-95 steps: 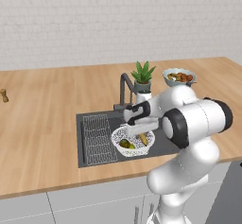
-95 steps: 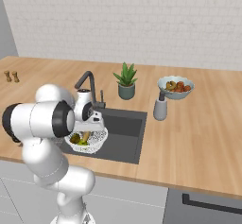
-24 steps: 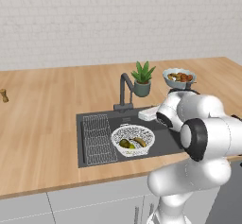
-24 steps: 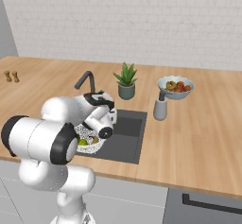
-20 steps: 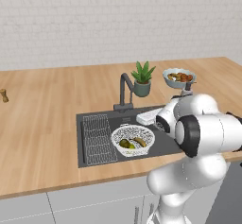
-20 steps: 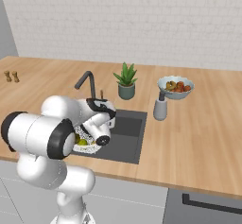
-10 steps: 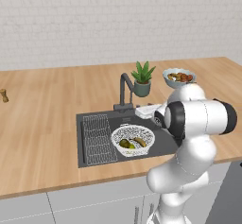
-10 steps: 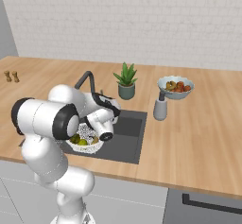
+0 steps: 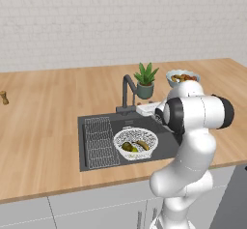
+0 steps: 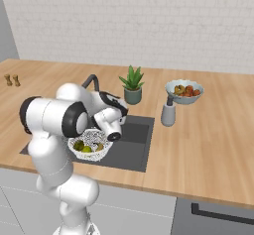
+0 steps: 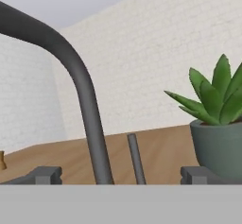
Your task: Put the colander in the sink, put the banana, pear, kiwi in the colander, and turn on the sink faucet and pour water over the colander.
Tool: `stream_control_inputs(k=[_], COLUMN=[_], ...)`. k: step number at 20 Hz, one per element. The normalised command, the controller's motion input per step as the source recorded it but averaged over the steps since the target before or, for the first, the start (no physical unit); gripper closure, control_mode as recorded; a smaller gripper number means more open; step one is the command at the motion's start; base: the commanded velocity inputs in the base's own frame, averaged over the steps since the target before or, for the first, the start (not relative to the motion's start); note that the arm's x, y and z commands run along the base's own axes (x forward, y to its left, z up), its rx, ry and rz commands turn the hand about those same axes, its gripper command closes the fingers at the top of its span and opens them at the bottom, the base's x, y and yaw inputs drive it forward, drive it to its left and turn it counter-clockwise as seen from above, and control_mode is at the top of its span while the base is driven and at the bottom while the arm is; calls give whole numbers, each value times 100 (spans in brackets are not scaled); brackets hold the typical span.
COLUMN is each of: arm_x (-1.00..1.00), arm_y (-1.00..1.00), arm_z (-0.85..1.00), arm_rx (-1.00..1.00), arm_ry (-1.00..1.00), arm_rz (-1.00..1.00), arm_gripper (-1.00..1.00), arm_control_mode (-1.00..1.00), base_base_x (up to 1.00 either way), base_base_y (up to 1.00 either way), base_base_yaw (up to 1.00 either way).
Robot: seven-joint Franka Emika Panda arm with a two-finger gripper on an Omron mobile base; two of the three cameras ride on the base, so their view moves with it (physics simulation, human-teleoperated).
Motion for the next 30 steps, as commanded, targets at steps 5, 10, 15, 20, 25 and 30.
stream_control_inputs(k=[5,10,15,20,25,30], arm_x=[43,24,2,0,4,28], arm_y=[0,0,0,0,0,0], arm_z=[0,0,0,0,0,0], arm_rx=[0,0,0,0,0,0], arm_ry=[0,0,2,9,9,2], arm_rz=[0,0,0,0,-1,-1], arm_gripper=[-100,-100,-100,-100,-100,-100], arm_control_mode=[-100,-100,-100,-100,-100,-100], base_base_x=[0,0,0,0,0,0], base_base_y=[0,0,0,0,0,0], base_base_yaw=[0,0,0,0,0,0])
